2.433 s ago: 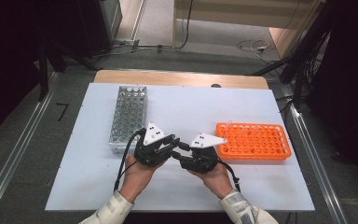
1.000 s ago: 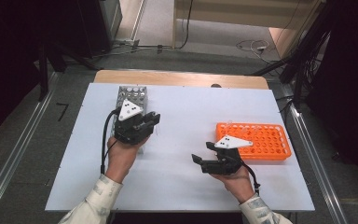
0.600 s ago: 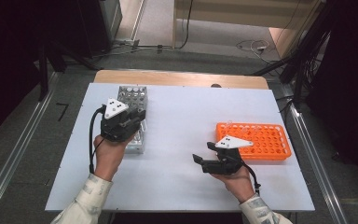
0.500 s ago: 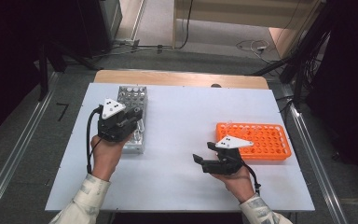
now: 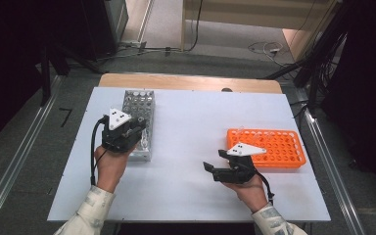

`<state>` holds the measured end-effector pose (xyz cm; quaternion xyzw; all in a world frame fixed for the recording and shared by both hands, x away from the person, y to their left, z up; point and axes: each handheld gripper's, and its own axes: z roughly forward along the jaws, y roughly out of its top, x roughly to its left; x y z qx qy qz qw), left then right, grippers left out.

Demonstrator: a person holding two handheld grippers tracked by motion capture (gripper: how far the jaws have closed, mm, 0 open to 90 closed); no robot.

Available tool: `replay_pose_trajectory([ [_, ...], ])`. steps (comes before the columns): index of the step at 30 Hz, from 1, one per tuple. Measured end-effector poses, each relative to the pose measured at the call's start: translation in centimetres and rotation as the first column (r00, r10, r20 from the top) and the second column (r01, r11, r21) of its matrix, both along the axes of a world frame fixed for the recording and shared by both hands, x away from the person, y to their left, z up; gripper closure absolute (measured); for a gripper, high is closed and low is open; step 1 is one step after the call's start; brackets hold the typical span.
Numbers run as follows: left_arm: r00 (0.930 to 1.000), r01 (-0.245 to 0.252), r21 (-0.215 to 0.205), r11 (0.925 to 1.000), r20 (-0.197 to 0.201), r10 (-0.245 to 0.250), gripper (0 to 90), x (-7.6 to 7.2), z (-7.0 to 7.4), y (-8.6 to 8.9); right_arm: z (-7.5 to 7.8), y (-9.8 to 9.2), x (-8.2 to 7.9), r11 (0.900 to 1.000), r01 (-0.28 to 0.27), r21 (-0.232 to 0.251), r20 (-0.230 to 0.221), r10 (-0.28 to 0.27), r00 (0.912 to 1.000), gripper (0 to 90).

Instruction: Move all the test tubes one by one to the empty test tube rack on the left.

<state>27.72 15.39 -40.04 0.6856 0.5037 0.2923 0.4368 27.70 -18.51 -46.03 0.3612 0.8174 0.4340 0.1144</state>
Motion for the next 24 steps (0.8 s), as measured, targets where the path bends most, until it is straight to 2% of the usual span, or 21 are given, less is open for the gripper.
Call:
replay_pose_trajectory([
  [12, 0.9995, 0.0, 0.048, 0.9989, -0.032, 0.002, 74.9, -0.2, -1.8, -0.7, -0.2, 0.1, -0.1, 1.0, 0.002, -0.014, 0.001, -0.002, 1.0, 24.1],
  [24, 0.9982, 0.014, 0.039, 0.9992, -0.059, -0.012, 71.4, -0.4, -2.3, -0.8, -0.5, 0.3, -0.1, 1.0, -0.003, -0.027, -0.001, 0.003, 1.0, 24.1],
])
